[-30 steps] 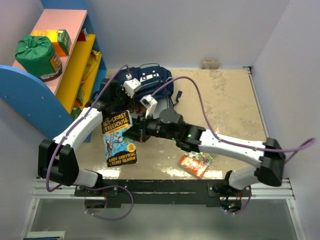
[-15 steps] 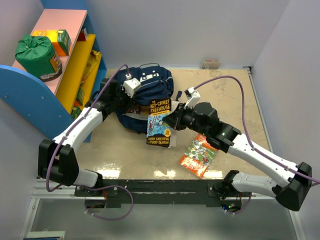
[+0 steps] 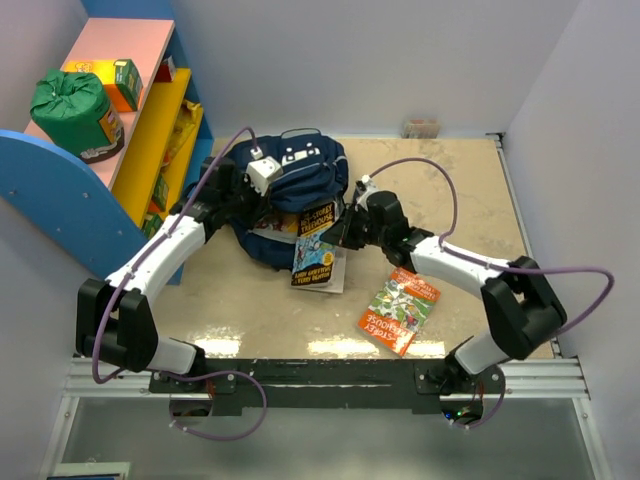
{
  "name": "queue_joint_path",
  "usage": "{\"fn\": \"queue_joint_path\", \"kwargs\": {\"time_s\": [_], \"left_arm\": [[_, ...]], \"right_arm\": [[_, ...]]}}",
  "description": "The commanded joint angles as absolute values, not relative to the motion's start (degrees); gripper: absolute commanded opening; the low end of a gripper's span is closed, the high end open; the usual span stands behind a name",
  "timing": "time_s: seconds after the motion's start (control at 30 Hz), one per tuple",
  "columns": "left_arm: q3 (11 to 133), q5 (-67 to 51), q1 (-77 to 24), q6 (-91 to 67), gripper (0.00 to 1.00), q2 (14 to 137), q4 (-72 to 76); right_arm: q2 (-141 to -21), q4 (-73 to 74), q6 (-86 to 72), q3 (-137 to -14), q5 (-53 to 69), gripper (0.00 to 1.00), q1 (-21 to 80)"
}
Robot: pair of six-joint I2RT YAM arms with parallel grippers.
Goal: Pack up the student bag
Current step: Place the book in the student bag.
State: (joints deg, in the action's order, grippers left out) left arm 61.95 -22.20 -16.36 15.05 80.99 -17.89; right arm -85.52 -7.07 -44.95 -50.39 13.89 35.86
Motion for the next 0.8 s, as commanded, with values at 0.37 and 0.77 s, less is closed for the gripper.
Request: {"fn": "queue_joint_path", "kwargs": {"time_s": [0.37, 0.77], "left_arm": [[63.72, -39.02, -17.05, 16.87, 0.00, 76.64, -14.76], [63.81, -41.13, -17.05, 19.60, 0.00, 77.61, -17.84]], "right_arm": [[-106.42, -40.86, -61.51, -61.34, 13.81, 0.00, 30.32], [-116.36, -45.09, -66.88, -70.13, 1.94, 0.00, 32.43]]}}
